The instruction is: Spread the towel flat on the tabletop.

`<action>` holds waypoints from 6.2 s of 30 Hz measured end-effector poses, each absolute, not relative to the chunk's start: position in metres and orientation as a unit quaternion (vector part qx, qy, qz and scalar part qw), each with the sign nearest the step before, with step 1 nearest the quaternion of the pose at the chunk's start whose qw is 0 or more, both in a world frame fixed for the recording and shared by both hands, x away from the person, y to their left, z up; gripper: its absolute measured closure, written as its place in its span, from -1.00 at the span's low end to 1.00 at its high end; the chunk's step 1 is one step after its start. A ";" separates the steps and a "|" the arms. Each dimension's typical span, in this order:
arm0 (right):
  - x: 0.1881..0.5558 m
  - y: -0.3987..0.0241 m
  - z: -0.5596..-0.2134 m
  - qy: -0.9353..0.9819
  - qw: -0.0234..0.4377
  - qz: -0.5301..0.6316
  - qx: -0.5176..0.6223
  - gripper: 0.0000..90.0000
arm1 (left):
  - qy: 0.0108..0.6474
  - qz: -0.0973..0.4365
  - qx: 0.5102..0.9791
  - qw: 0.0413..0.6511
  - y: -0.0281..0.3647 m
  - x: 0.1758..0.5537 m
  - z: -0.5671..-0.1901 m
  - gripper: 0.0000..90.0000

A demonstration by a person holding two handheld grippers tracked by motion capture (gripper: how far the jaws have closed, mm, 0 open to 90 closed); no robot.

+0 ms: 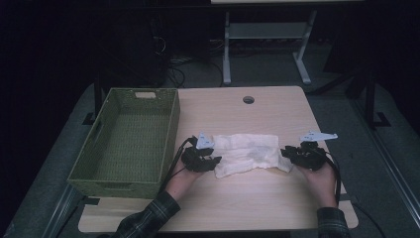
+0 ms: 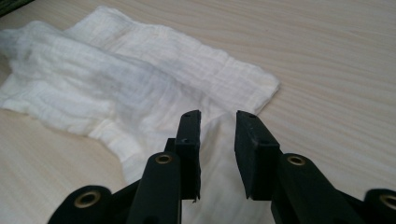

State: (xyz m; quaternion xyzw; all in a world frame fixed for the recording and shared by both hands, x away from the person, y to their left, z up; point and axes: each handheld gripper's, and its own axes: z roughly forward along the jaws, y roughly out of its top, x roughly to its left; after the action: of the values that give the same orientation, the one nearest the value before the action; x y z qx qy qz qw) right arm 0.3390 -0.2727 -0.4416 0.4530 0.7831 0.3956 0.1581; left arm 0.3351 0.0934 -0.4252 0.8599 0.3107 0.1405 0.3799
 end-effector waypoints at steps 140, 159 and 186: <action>0.442 -0.277 -0.459 0.811 0.114 0.362 0.445 0.62 | 0.411 0.201 0.819 0.347 0.090 0.422 -0.440 0.49; 0.451 -0.271 -0.467 0.825 0.114 0.327 0.447 0.88 | 0.423 0.180 0.814 0.356 0.092 0.439 -0.454 0.36; 0.459 -0.273 -0.449 0.807 0.135 0.353 0.453 0.91 | 0.422 0.201 0.810 0.355 0.081 0.459 -0.439 0.94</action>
State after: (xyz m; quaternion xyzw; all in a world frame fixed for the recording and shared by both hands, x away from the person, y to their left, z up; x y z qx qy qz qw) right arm 0.4592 -0.2734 -0.4491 0.4530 0.8075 0.3531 0.1346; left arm 0.4589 0.0811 -0.4393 0.8096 0.4223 0.2010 0.3548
